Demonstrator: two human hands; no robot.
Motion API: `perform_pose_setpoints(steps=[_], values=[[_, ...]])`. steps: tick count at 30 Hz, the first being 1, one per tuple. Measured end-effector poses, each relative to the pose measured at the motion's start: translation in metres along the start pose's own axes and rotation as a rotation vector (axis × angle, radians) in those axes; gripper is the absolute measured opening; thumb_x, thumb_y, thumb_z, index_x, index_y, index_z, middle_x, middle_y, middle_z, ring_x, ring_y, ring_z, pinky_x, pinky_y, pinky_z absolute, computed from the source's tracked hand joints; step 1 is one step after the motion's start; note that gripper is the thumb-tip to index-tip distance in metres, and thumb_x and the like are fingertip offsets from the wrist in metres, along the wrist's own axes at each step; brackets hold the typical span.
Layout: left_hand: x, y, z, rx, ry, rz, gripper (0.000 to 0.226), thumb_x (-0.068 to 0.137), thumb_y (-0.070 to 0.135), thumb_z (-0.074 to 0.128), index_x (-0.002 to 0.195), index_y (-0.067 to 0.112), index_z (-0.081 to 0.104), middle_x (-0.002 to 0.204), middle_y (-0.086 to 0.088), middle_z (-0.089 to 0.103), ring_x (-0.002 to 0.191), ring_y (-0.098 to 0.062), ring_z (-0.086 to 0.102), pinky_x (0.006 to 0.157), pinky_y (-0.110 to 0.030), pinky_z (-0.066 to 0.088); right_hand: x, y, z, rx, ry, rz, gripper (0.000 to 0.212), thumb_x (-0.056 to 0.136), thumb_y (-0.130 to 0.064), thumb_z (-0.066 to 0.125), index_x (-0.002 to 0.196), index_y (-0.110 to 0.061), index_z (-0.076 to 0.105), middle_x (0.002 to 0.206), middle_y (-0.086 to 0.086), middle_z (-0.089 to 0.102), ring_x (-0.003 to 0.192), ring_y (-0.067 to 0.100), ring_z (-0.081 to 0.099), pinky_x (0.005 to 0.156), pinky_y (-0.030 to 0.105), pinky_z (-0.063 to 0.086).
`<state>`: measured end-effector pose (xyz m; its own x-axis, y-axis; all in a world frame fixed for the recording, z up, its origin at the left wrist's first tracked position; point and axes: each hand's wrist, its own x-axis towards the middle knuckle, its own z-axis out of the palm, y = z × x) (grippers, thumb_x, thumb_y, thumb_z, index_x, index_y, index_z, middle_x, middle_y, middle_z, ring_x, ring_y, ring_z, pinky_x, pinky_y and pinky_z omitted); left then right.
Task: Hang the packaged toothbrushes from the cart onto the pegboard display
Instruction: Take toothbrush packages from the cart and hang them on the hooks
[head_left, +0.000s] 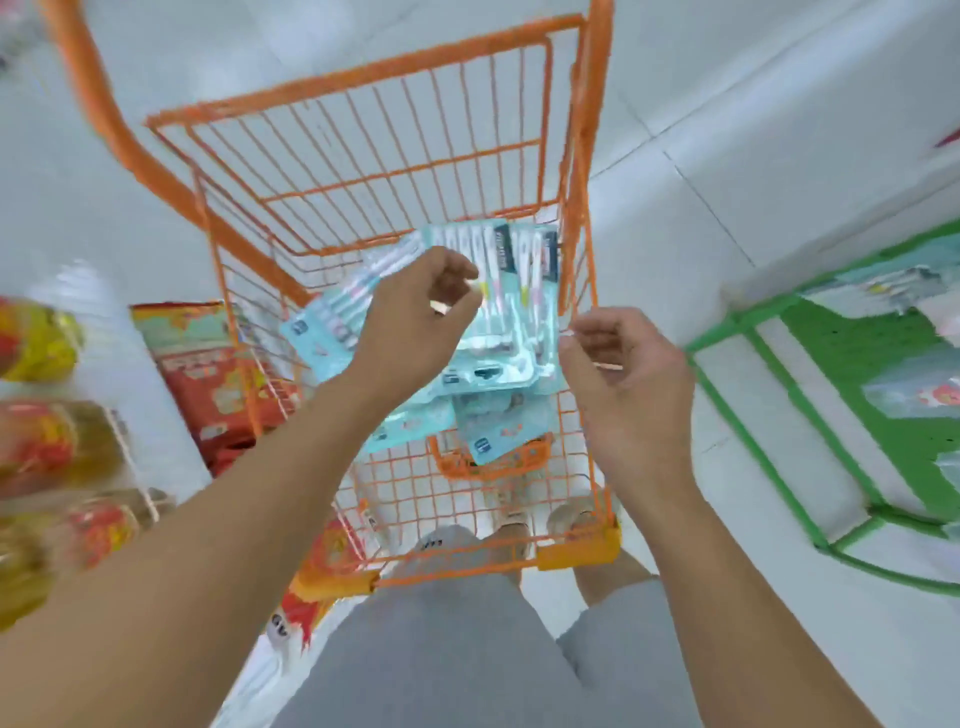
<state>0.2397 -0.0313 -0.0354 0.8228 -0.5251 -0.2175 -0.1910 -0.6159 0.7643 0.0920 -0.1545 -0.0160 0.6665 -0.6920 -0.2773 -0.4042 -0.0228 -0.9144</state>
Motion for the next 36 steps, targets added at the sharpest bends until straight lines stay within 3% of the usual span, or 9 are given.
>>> perform_pose_setpoints(steps=[5,8,11,14,18,26,30,33,36], values=[[-0.059,-0.109,-0.039,0.569,-0.245,-0.366,0.120,0.067,0.058,0.084,0.158,0.017,0.018,0.160,-0.014,0.022,0.147,-0.036,0.021,0.120,-0.046,0.023,0.013,0.026,0.088,-0.935,-0.525,-0.197,0.089,0.080,-0.030,0.083,0.151,-0.014,0.032,0.155,0.011,0.035,0.140,0.032,0.035,0.108,0.041,0.041],[-0.072,-0.125,-0.029,0.469,-0.194,-0.421,0.122,0.075,0.048,0.084,0.160,0.021,0.001,0.166,-0.012,-0.002,0.150,-0.041,0.010,0.120,-0.049,0.020,0.033,0.050,0.098,-1.265,-0.618,-0.190,0.103,0.083,-0.021,0.080,0.158,-0.022,0.010,0.166,0.011,0.003,0.150,0.043,0.013,0.105,0.053,0.045],[-0.063,-0.126,-0.017,0.356,-0.014,-0.436,0.100,0.086,0.020,0.077,0.160,0.023,0.009,0.166,-0.015,-0.004,0.140,-0.041,0.037,0.108,-0.045,0.039,0.052,0.070,0.087,-1.338,-0.615,-0.230,0.098,0.085,-0.002,0.065,0.157,-0.030,0.005,0.164,0.008,0.010,0.143,0.046,0.027,0.090,0.052,0.050],[-0.055,-0.126,-0.014,0.246,0.162,-0.382,0.061,0.091,-0.002,0.057,0.148,0.013,0.041,0.163,-0.016,0.014,0.126,-0.037,0.052,0.098,-0.038,0.045,0.062,0.072,0.075,-1.286,-0.641,-0.312,0.091,0.089,-0.008,0.066,0.157,-0.030,0.010,0.157,0.008,0.022,0.123,0.042,0.046,0.076,0.045,0.049],[-0.054,-0.123,-0.023,0.172,0.331,-0.209,0.023,0.097,0.007,0.056,0.115,0.001,0.068,0.137,-0.018,0.053,0.126,-0.032,0.052,0.101,-0.030,0.038,0.052,0.041,0.069,-1.088,-0.576,-0.462,0.062,0.097,-0.031,0.054,0.152,-0.024,0.026,0.150,0.008,0.033,0.114,0.036,0.051,0.076,0.042,0.049],[-0.028,-0.047,-0.061,-0.097,0.684,-0.046,0.029,0.086,0.001,0.057,0.111,0.014,0.063,0.108,0.002,0.061,0.094,-0.016,0.062,0.086,-0.026,0.052,0.023,-0.037,0.044,-0.423,-0.151,-0.333,0.025,0.099,-0.041,0.056,0.116,-0.026,0.065,0.097,-0.008,0.068,0.079,0.008,0.061,0.069,0.027,0.050],[-0.019,-0.001,-0.090,-0.256,0.601,-0.010,0.035,0.092,0.008,0.060,0.122,0.026,0.054,0.125,0.006,0.052,0.094,-0.005,0.063,0.085,-0.020,0.054,0.013,-0.067,0.022,-0.090,-0.040,-0.106,0.018,0.099,-0.028,0.062,0.081,-0.031,0.061,0.067,-0.014,0.060,0.057,-0.003,0.051,0.057,0.015,0.042],[-0.019,0.022,-0.105,-0.291,0.421,-0.030,0.009,0.097,0.020,0.059,0.098,0.023,0.068,0.109,0.003,0.068,0.087,-0.008,0.065,0.084,-0.036,0.058,0.008,-0.101,-0.001,0.284,0.089,0.134,0.020,0.099,-0.022,0.061,0.080,-0.022,0.065,0.068,-0.014,0.069,0.062,0.001,0.063,0.065,0.027,0.052],[-0.022,0.060,-0.101,-0.422,0.247,-0.106,0.020,0.100,0.033,0.054,0.081,0.030,0.053,0.094,-0.023,0.068,0.078,-0.023,0.061,0.065,-0.040,0.047,-0.002,-0.128,-0.024,0.471,0.221,0.181,0.023,0.101,-0.020,0.057,0.079,-0.020,0.063,0.063,-0.017,0.070,0.063,0.001,0.065,0.068,0.025,0.052]])
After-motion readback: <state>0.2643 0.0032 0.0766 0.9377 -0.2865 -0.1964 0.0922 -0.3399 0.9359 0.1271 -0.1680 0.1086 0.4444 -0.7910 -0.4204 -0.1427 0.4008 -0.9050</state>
